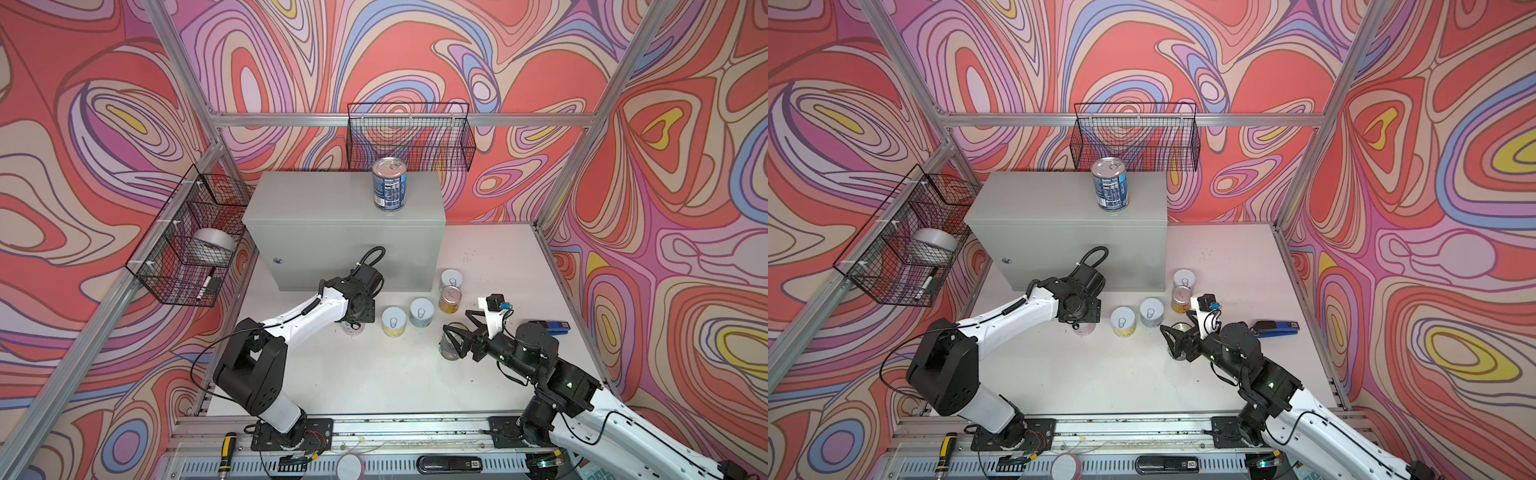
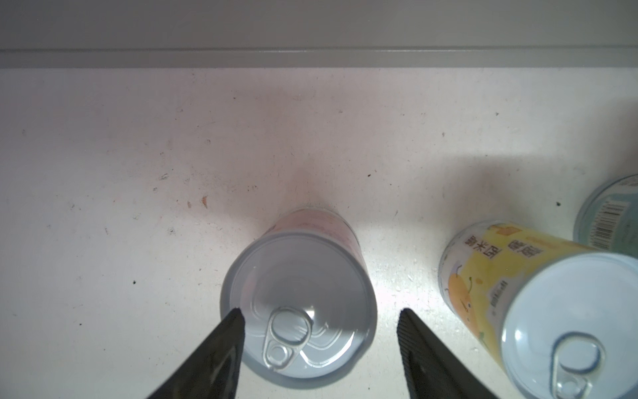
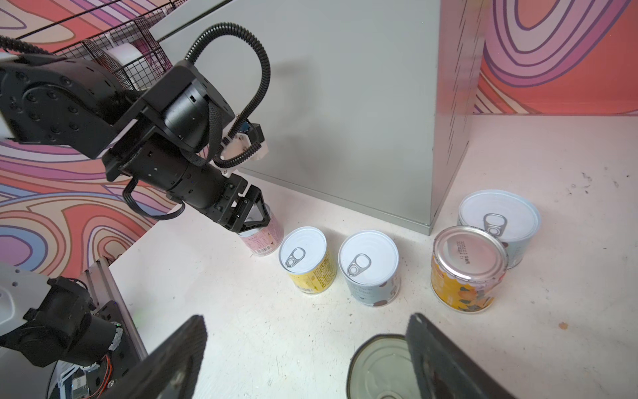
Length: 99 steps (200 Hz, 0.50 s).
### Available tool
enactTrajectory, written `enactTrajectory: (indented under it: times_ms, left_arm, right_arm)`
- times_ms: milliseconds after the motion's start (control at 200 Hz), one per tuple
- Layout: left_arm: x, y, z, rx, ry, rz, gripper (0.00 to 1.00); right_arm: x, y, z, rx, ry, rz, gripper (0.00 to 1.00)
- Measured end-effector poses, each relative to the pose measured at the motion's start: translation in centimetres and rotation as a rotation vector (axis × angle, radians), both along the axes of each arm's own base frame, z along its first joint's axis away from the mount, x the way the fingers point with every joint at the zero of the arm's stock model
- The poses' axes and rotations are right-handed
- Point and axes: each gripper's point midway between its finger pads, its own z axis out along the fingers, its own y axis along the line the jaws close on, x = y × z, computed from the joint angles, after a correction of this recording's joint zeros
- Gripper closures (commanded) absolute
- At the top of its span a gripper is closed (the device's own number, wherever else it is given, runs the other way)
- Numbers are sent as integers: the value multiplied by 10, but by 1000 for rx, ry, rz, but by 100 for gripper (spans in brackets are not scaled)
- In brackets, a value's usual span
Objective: Place and organize the canned foods onto the counter
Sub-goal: 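Withdraw the right gripper toward the cans while the left gripper moves over the pink can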
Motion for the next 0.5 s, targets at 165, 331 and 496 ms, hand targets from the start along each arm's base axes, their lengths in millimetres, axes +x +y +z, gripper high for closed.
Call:
enactTrajectory:
  times_ms: [165, 331, 496]
  left_arm:
    - [-1, 7, 0, 39, 0, -3, 18]
    - [0, 10, 0, 43, 1, 3, 17]
    - [0, 11, -1, 47, 7, -2, 16]
  right_arm:
    - [0, 0, -2, -5, 4, -2, 7]
    - [1, -1, -4, -10, 7, -10, 7]
    - [2, -1, -6, -14, 11, -11, 7]
